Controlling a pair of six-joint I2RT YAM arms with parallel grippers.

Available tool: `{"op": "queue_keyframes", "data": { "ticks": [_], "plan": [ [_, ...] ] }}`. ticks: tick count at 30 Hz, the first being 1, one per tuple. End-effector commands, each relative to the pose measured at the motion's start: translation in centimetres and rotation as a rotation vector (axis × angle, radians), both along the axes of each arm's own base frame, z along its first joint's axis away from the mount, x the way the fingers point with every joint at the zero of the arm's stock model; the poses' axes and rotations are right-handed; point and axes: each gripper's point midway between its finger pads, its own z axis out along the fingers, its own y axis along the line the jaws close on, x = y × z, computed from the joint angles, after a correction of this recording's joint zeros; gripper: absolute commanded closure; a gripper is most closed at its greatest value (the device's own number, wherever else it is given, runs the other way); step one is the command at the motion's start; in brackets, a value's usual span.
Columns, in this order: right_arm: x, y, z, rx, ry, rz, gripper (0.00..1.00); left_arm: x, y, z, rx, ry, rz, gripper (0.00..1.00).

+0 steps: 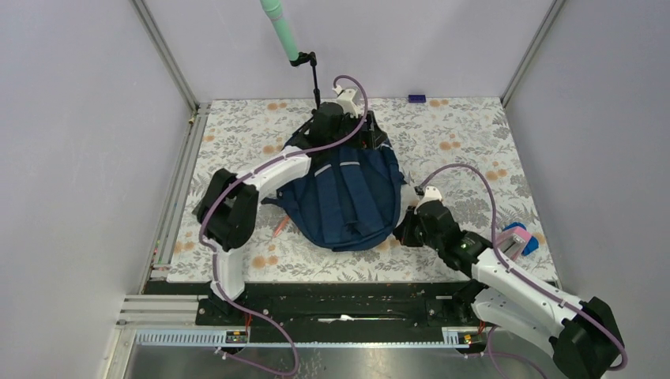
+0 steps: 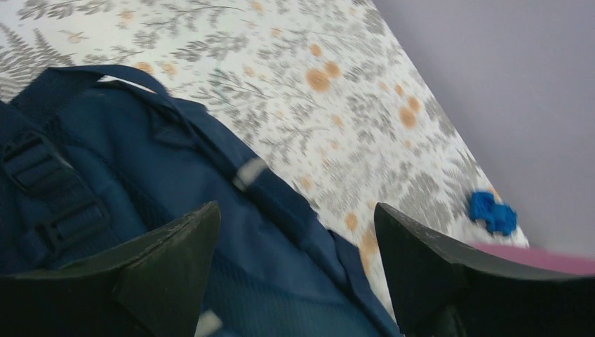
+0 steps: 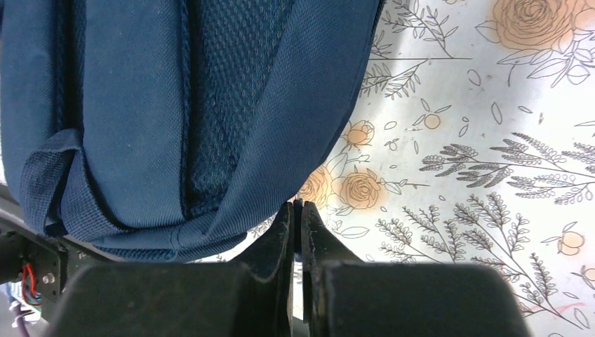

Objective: Pack the student bag
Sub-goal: Zip the student bag at the center of the board.

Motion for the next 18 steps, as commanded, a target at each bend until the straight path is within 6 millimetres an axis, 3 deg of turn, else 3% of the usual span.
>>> {"op": "queue_keyframes", "data": {
  "ticks": [1, 4, 9, 13, 18],
  "plan": [
    [3.2, 0.0, 3.7, -0.016, -0.103, -0.034, 1.0, -5.6, -0.4, 8.8, -0.046, -0.304, -0.187, 0.16],
    [4.5, -0.2, 4.6, -0.013, -0.106, -0.036, 1.0, -8.8, 0.5, 8.1, 0.005, -0.317, -0.246, 0.15],
    [6.5, -0.9, 6.4, 0.054, -0.137, -0.044, 1.0, -13.7, 1.2, 5.1, 0.103, -0.307, -0.361, 0.19],
    [7.3, -1.1, 7.2, 0.08, -0.146, -0.034, 1.0, -17.0, -0.2, 4.2, 0.121, -0.316, -0.461, 0.18],
    [7.6, -0.9, 7.1, 0.093, -0.134, -0.024, 1.0, -19.9, -3.7, 3.9, 0.131, -0.342, -0.588, 0.16]
  ]
}}
